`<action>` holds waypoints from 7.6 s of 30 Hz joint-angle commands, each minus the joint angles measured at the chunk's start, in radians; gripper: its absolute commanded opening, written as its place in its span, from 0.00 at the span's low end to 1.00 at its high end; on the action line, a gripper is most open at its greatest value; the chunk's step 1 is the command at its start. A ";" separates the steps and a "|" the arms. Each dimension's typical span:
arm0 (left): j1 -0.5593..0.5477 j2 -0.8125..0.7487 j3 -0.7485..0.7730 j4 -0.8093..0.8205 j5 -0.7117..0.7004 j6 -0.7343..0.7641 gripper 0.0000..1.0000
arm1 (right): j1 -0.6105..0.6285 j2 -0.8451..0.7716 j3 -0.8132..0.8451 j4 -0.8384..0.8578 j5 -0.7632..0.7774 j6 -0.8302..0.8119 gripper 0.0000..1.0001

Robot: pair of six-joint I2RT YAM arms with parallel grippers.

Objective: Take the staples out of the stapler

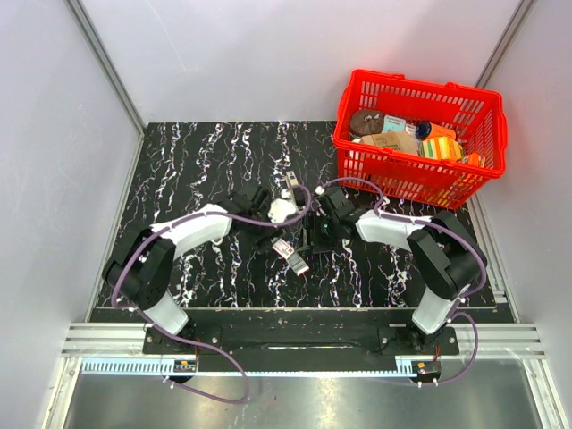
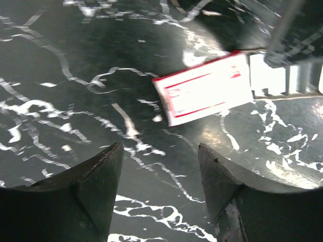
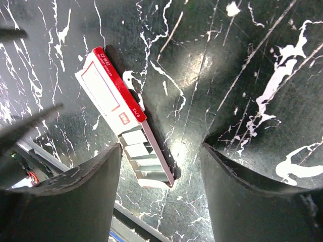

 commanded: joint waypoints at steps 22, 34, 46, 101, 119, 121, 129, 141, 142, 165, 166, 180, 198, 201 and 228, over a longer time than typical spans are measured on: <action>0.175 0.153 0.284 -0.126 0.130 -0.113 0.66 | 0.247 0.029 0.076 -0.084 0.350 -0.254 0.70; 0.143 0.238 0.332 -0.143 0.047 -0.142 0.65 | 0.282 0.026 0.079 -0.094 0.374 -0.305 0.68; 0.138 0.314 0.389 -0.148 -0.077 -0.181 0.65 | 0.322 0.029 0.092 -0.130 0.408 -0.343 0.66; -0.053 0.276 0.288 -0.151 0.078 -0.178 0.63 | 0.358 0.070 0.104 -0.056 0.422 -0.391 0.38; -0.127 0.298 0.269 -0.177 0.172 -0.158 0.63 | 0.358 0.078 0.107 -0.033 0.431 -0.397 0.37; -0.136 0.296 0.266 -0.182 0.188 -0.150 0.63 | 0.356 0.077 0.105 -0.031 0.431 -0.397 0.37; -0.170 0.298 0.268 -0.202 0.228 -0.132 0.63 | 0.356 0.072 0.098 -0.025 0.434 -0.389 0.37; -0.197 0.285 0.263 -0.234 0.279 -0.109 0.64 | 0.356 0.084 0.114 -0.018 0.445 -0.385 0.37; -0.204 0.282 0.261 -0.235 0.280 -0.106 0.64 | 0.356 0.087 0.118 -0.018 0.446 -0.385 0.37; -0.056 0.232 0.281 -0.275 0.158 -0.072 0.66 | 0.356 0.092 0.179 -0.070 0.459 -0.346 0.73; -0.050 0.229 0.280 -0.275 0.150 -0.070 0.66 | 0.356 0.081 0.180 -0.073 0.459 -0.343 0.74; -0.020 0.255 0.329 -0.269 0.113 -0.086 0.66 | 0.342 -0.328 -0.074 -0.110 0.466 -0.054 0.58; -0.020 0.268 0.307 -0.252 0.066 -0.083 0.65 | 0.315 -0.503 -0.358 -0.090 0.370 0.332 0.13; -0.020 0.270 0.306 -0.249 0.066 -0.089 0.65 | 0.296 -0.480 -0.369 -0.055 0.348 0.341 0.09; -0.038 0.259 0.257 -0.217 0.084 -0.101 0.64 | 0.200 -0.249 -0.327 -0.013 0.183 0.442 0.00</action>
